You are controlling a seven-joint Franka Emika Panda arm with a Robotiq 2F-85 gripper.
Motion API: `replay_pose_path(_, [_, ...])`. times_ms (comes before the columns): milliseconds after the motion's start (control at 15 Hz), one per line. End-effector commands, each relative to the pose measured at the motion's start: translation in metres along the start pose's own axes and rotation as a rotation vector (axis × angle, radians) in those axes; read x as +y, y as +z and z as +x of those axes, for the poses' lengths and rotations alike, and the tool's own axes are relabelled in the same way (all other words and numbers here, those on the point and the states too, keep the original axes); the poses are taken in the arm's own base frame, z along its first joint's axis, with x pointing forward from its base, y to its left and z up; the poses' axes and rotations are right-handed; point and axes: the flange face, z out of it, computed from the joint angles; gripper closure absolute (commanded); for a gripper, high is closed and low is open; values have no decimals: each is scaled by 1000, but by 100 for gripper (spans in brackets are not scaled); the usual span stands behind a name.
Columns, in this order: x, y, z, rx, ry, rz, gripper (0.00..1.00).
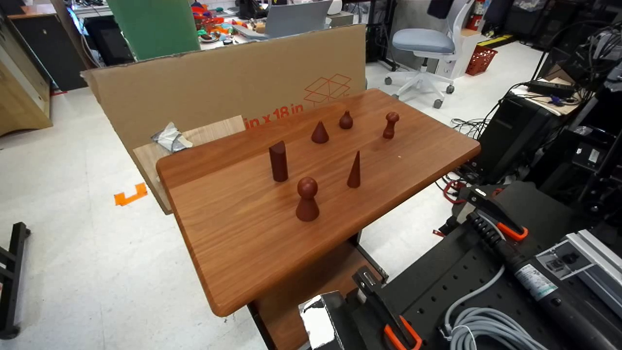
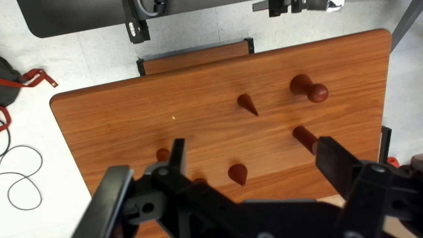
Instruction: Move the wooden object furthest to the right forward
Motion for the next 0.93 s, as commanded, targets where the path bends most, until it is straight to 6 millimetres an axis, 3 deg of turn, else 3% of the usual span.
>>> replay_pose_path(0, [21,11,51,0,74,1,0])
replay_pose_path(333, [40,37,95,-30,103,-55,0])
replay_pose_path(867, [55,105,153,-2,15,-203,0])
